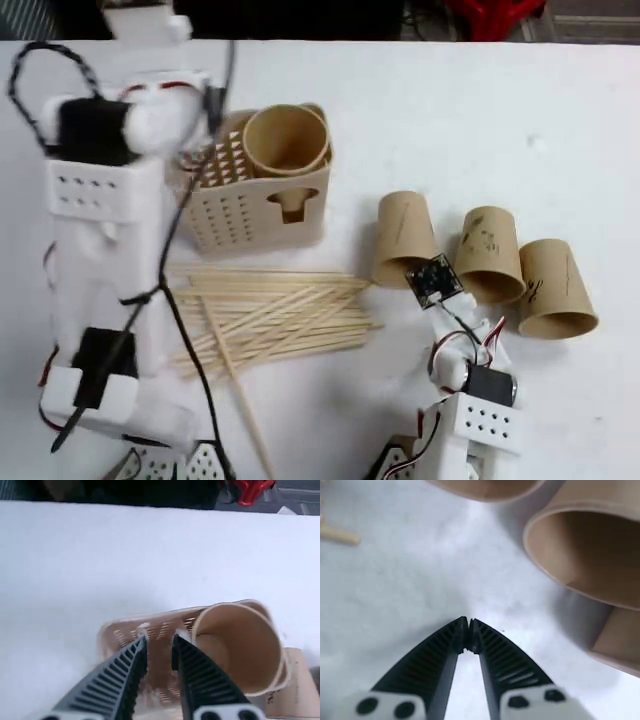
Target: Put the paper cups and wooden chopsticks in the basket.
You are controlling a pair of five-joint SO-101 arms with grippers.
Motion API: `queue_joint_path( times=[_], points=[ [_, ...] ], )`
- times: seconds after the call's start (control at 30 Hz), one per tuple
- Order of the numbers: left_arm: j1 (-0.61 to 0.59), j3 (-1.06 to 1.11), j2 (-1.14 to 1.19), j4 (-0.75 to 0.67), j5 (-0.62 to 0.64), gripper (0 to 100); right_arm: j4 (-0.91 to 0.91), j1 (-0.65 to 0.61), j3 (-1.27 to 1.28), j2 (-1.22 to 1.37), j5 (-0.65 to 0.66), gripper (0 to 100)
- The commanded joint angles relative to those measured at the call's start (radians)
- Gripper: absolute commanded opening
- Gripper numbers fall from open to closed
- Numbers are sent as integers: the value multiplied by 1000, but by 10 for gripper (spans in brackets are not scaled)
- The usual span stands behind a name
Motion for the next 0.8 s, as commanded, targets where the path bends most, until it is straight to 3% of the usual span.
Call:
queue_joint_path(
  times=[0.0,0.23,0.4,0.53,0.6,0.7,0.77],
  points=[
    [-171,-28,-8,91,-25,99,-18,5,-14,4,-8,18],
    [-332,244,-8,80,-167,101,-45,1,-15,-58,-8,18],
    [-351,611,-8,-84,-270,101,27,-42,-54,-245,-5,18],
    [-378,861,-10,-276,-295,101,163,-82,-143,-360,106,32],
    [-410,939,-10,-364,-295,101,194,-65,-178,-383,158,89],
    [-437,1059,-8,-476,-295,101,206,-31,-210,-371,302,167],
    [-435,1142,-8,-552,-295,101,203,-5,-226,-348,396,166]
  ],
)
